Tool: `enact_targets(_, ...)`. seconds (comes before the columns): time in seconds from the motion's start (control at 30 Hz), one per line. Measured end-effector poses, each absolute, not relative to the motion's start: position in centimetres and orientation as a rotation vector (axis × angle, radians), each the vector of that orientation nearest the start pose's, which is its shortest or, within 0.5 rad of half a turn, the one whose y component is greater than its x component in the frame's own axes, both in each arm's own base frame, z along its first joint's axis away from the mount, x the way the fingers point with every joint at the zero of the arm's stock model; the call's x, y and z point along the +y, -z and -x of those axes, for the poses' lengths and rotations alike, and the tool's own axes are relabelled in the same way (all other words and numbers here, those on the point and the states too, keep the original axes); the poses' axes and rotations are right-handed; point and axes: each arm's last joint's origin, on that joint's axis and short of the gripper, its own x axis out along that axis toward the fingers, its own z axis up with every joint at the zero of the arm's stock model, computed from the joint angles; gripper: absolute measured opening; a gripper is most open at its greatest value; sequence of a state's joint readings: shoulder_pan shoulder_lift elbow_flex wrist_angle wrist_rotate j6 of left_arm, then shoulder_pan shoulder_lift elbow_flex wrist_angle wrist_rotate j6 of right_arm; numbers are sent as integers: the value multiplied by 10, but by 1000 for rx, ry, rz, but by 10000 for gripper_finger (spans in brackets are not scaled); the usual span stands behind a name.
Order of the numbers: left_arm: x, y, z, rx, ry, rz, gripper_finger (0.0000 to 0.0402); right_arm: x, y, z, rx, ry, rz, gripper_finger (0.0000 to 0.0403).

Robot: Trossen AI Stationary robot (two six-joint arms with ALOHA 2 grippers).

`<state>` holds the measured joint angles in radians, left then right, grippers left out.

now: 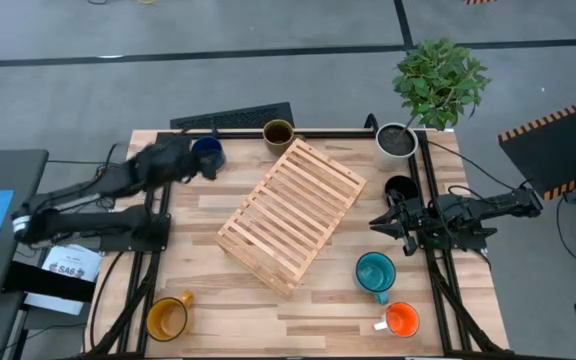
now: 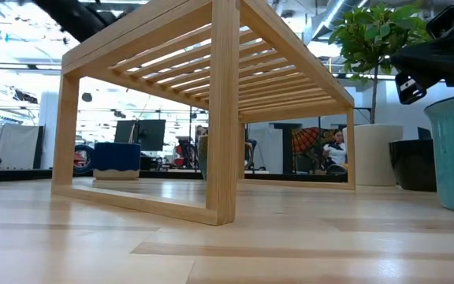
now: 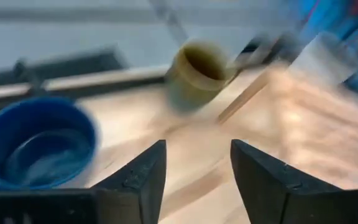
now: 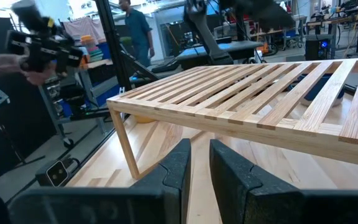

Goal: Place coffee mugs
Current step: Put the dark blue mug on the shelf

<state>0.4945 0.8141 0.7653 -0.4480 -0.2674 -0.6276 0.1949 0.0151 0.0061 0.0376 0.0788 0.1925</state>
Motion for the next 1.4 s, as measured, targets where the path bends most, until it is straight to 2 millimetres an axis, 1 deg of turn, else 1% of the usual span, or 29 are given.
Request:
enact_targets(0.1, 126, -293, -154, 449, -875, 718, 170, 17, -168, -97, -17, -119, -196, 87)
enact_targets(0.2, 157, -277, -158, 622, -860, 798, 171, 17, -168, -97, -17, -118, -196, 87)
enact_targets(0.3, 181, -271, -161, 696, -848, 797, 171, 17, -168, -97, -17, -119, -196, 87)
enact_targets(0.4, 194, -269, -165, 769, -851, 753, 171, 17, -168, -97, -17, -118, -196, 87)
enact_targets(0.5, 200, -268, -168, 850, -859, 691, 171, 17, -168, -97, -17, -118, -196, 87)
enact_targets(0.6, 203, -259, -170, 944, -849, 680, 171, 17, -168, -97, -17, -119, -196, 87)
enact_targets(0.87, 216, -233, -177, 1095, -882, 626, 171, 17, -168, -97, -17, -118, -196, 87)
enact_targets(1.1, 220, -215, -182, 1175, -834, 669, 171, 17, -168, -97, -17, -119, -196, 87)
enact_targets(1.23, 223, -205, -185, 1223, -815, 657, 171, 17, -168, -97, -17, -119, -196, 87)
enact_targets(1.4, 225, -193, -187, 1272, -816, 690, 168, 17, -168, -97, -17, -119, -196, 87)
